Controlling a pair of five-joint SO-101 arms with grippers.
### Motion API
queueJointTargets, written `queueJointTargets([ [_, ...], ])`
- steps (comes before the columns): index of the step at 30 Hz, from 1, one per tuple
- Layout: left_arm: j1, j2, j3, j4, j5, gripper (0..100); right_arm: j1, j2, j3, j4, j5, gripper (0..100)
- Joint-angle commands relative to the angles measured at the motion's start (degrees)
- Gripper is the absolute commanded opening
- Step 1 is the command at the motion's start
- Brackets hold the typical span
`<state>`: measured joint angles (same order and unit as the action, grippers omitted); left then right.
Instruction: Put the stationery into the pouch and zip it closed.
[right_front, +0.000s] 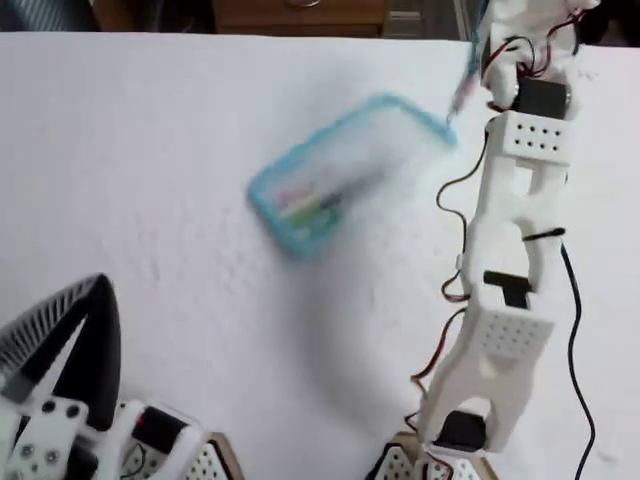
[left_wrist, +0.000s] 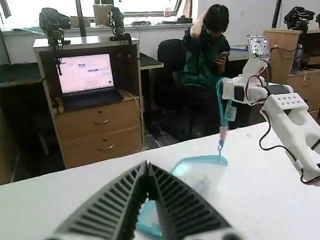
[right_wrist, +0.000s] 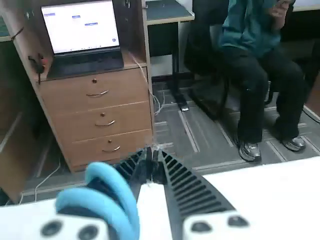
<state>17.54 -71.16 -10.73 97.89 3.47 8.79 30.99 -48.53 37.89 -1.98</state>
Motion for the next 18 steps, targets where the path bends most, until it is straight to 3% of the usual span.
queueJointTargets([
  [1,0.2,0.5,1.8,-0.4,0.2,2,-1.5,-3.0,-3.7,3.0,0.4,1.7],
  [5,0.2,0.5,4.7,-0.5,0.2,2,-4.6,-4.2,-5.5,8.0,1.0,1.6],
  [8,0.1,0.5,6.2,-0.5,0.2,2,-7.2,-4.5,-6.3,13.2,7.0,1.9],
  [18,-0.9,0.5,6.6,-2.6,0.2,2,-8.9,-4.4,-6.4,41.3,17.5,1.8],
])
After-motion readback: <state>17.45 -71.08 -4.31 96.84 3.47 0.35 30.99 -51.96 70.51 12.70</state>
